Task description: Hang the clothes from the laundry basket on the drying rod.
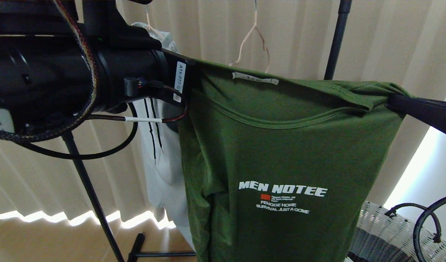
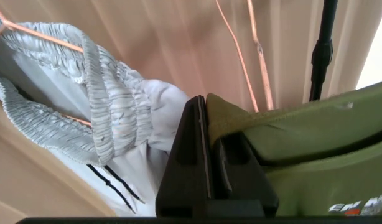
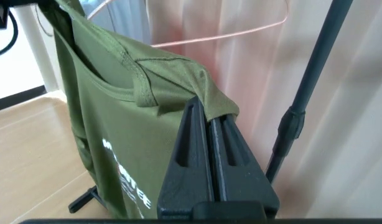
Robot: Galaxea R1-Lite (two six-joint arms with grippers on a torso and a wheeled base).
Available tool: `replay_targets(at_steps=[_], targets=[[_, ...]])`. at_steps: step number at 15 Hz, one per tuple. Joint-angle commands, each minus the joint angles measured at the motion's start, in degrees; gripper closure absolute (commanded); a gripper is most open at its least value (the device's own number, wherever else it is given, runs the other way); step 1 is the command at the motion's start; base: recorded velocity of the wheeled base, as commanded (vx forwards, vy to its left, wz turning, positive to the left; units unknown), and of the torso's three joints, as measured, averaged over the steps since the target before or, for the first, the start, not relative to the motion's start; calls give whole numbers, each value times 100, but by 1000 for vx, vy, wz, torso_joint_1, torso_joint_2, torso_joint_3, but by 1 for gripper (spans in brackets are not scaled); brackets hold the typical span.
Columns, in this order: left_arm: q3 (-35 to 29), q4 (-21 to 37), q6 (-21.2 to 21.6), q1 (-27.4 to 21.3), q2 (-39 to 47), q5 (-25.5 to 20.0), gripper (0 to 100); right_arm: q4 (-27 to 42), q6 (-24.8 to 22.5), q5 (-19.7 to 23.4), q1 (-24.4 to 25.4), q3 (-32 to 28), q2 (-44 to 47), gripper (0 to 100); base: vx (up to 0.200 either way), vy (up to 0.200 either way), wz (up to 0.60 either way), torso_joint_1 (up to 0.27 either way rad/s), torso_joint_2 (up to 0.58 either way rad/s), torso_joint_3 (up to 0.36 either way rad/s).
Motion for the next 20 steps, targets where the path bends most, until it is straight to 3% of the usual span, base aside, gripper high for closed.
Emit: replay_targets(at_steps=[1, 7, 8, 11, 15, 20], targets=[[36, -3, -10, 8, -67, 3, 100, 3, -1, -4, 6, 30, -7, 100, 0, 0, 0, 0, 0, 0], [45, 5, -1, 8, -67, 3, 100, 21, -1, -12, 6, 21, 11, 100, 0, 0, 0, 0, 0, 0], [53, 14, -1, 8, -67, 3, 100, 39, -1, -12, 6, 30, 11, 0, 0, 0, 0, 0, 0, 0], [203, 14, -1, 34, -102, 29, 100, 39, -1, -12, 6, 74, -7, 0, 0, 0, 0, 0, 0, 0], [352, 49, 17, 342, -49, 785, 100, -23, 43, 32, 6, 320, -174, 0, 0, 0, 0, 0, 0, 0], [598, 58, 17, 482, -137, 803, 100, 30, -27, 207, -29, 373, -253, 0, 0, 0, 0, 0, 0, 0]])
